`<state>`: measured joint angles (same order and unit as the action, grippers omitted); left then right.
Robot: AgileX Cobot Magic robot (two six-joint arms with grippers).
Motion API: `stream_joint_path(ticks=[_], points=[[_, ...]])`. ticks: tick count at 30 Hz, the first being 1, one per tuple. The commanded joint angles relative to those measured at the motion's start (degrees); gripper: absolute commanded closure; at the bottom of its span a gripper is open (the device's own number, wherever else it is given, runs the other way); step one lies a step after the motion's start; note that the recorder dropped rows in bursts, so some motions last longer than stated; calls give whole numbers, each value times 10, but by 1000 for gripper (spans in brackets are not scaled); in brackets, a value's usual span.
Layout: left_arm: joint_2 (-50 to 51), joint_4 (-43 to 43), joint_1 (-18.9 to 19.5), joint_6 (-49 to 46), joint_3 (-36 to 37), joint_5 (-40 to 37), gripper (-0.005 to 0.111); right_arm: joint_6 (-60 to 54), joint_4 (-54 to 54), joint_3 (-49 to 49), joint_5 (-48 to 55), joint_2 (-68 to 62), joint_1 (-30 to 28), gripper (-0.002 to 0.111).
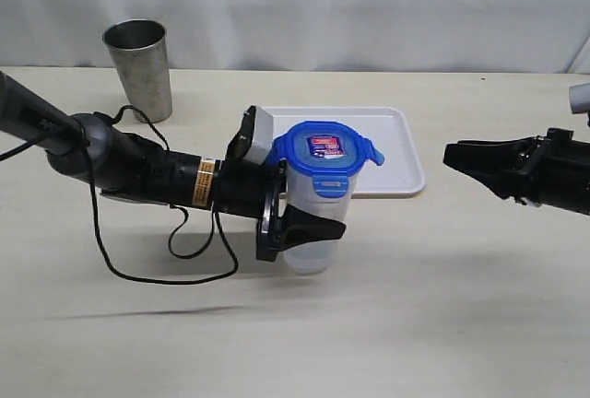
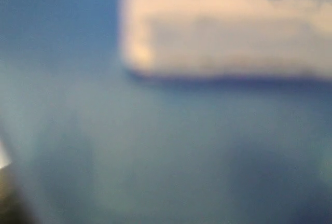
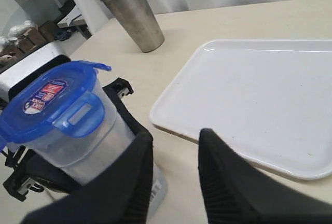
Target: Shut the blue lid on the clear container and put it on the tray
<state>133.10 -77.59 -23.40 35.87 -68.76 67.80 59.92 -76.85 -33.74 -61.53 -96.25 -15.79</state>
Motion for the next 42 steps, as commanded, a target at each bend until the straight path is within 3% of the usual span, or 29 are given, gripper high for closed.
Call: stream_joint_path(ticks=[1,5,9,11,17,21,27,30,33,34,37,40,42], points=[[-11,-20,25,-15,0,22,107,6,38,-4,66,5,51,76],[-11,-20,36,-21,0,22,107,25,66,-33,237,32,139,76],[-11,-21,37,-53,0,22,107,150,74,-78,503,62,216,76],[-10,-19,37,-70,0,22,107,172,65,-95,588,74,250,76],[-10,-12,37,-87,0,22,107,201,61,-127,526,106,294,76],[-10,-12,37,-88,0,22,107,295,-32,-166,493,103,292,76],[-10,-10,37,-89,0,22,107,300,-71,-204,739,102,293,76],[-10,-12,37,-89,0,22,107,162,46,-214,886,100,293,76],[-10,-9,37,-89,0,22,107,-110,292,-256,933,97,273,76],[-10,-8,37,-89,0,22,107,-251,433,-273,932,94,261,76],[-10,-9,37,-89,0,22,107,-513,732,-316,933,93,227,76],[-10,-11,37,-89,0,22,107,-721,975,-344,983,93,217,76],[-10,-11,37,-89,0,22,107,-819,1072,-355,1034,93,217,76]])
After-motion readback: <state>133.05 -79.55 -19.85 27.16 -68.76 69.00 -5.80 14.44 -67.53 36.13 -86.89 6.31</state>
